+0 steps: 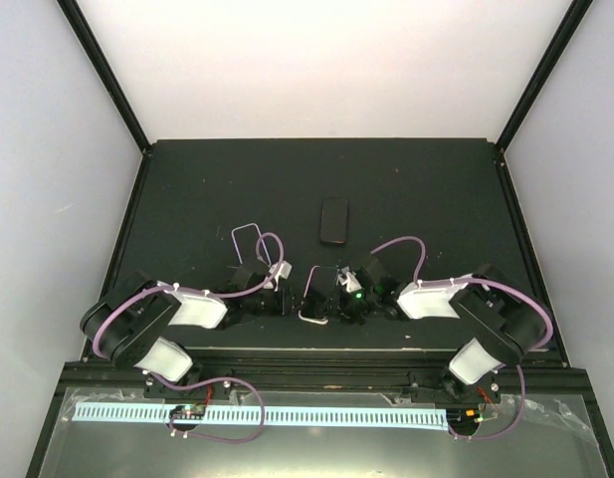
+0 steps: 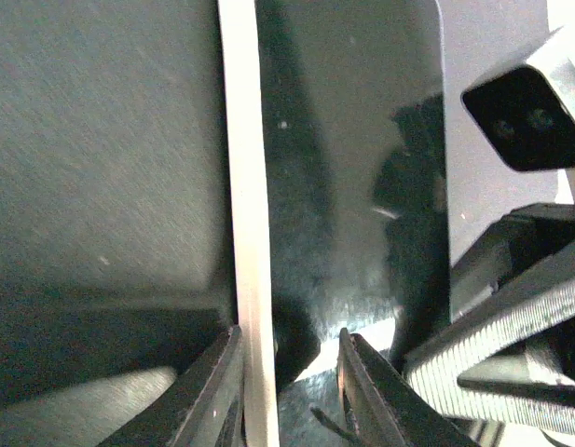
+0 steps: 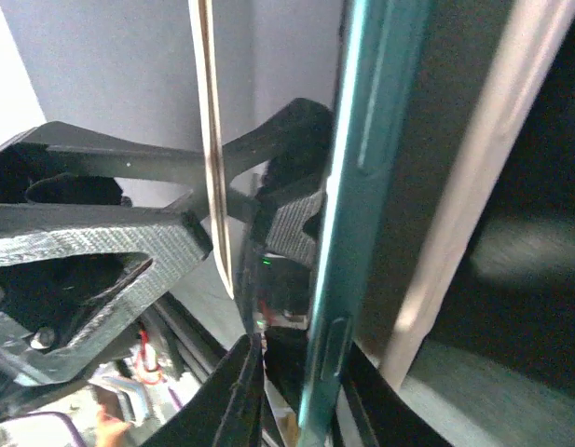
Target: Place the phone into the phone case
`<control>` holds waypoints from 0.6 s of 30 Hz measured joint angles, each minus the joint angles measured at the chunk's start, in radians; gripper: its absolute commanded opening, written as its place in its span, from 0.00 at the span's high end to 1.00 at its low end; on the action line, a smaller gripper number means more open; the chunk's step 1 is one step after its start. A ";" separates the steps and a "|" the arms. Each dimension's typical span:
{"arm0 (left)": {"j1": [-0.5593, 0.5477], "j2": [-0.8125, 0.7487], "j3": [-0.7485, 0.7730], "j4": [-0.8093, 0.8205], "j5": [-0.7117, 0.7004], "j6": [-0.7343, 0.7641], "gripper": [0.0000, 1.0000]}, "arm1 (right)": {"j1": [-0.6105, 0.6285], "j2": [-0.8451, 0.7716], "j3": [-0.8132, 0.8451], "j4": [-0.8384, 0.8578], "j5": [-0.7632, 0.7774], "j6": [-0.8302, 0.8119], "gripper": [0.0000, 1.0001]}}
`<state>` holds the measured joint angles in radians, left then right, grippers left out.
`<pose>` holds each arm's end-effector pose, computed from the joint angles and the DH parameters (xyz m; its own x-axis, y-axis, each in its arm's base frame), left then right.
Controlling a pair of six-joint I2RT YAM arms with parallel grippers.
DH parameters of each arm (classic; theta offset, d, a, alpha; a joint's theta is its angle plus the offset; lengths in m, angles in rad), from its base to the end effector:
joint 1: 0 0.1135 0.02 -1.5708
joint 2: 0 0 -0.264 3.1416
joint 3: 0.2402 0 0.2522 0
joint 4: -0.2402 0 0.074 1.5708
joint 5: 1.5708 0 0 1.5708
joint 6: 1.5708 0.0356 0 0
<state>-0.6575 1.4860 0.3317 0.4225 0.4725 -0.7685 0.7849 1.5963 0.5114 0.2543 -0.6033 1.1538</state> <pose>0.1723 -0.1535 0.1062 -0.9448 -0.0524 -0.3235 0.2163 0.6418 -0.7357 0.1724 0.2008 0.1125 -0.9912 0.0741 0.1099 0.1322 0.6035 0.7863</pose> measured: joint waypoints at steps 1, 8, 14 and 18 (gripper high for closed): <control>-0.006 0.000 -0.003 0.002 0.008 -0.005 0.71 | 0.002 -0.014 0.002 -0.036 0.009 -0.013 0.69; -0.029 -0.008 -0.028 0.022 0.051 -0.055 0.66 | 0.005 -0.122 0.043 -0.268 0.104 -0.111 0.51; -0.032 -0.029 -0.034 0.024 0.047 -0.076 0.56 | -0.001 -0.165 0.057 -0.373 0.198 -0.172 0.66; -0.031 -0.072 -0.031 -0.020 -0.004 -0.059 0.56 | -0.012 -0.177 0.089 -0.446 0.262 -0.215 0.59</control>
<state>-0.6884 1.4139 0.3008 0.4023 0.4683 -0.8276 0.7727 1.4193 0.5999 -0.1917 -0.3412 0.9386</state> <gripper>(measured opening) 0.442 0.355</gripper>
